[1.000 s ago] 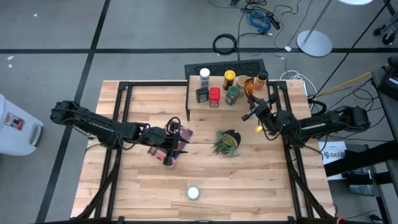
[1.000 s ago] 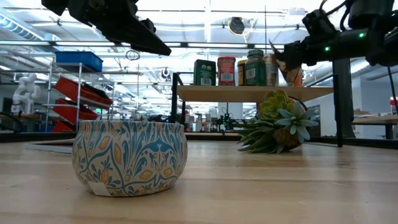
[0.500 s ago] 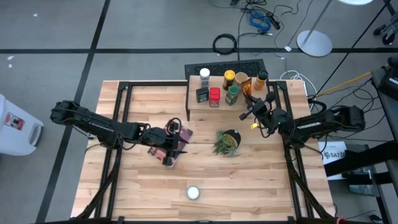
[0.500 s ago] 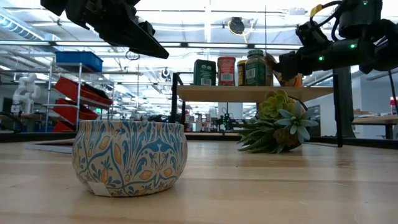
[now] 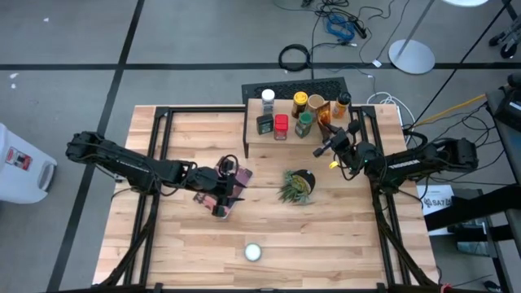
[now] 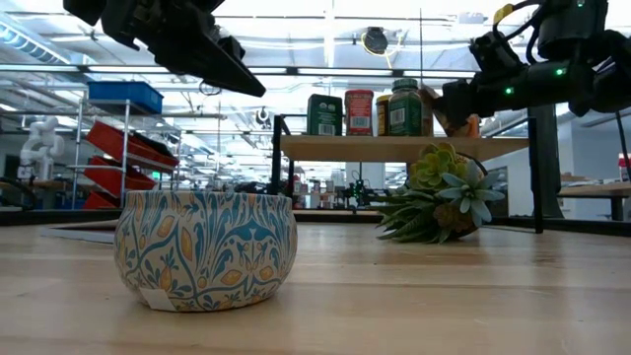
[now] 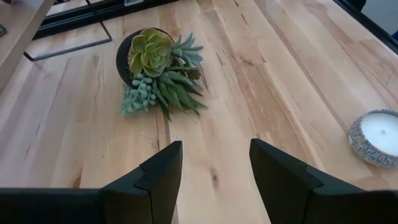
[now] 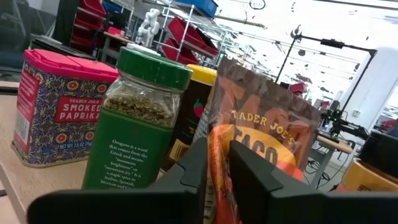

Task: Shelf spices
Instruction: Put the orange seasoning bag on the shelf

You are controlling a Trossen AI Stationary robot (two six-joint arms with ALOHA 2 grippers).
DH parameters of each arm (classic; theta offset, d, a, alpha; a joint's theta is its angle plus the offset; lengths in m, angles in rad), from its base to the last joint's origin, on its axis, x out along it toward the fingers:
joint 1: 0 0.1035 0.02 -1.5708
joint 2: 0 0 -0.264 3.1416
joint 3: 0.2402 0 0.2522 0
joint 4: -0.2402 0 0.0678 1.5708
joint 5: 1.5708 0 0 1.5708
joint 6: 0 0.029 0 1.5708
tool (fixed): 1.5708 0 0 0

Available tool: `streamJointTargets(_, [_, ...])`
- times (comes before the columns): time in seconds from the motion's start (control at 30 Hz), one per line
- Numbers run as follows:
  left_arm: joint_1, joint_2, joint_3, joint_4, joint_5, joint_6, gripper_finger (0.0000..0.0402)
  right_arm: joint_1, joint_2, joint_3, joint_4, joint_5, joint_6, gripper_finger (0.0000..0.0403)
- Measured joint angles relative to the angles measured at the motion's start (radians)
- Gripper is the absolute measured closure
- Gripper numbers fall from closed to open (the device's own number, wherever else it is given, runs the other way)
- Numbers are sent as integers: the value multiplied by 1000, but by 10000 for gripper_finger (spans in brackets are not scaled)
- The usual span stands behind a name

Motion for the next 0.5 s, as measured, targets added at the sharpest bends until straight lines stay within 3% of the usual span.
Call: streamJointTargets(0.5, [0,0,0,-8,0,0,203,3,0,0,-27,-1,43,319])
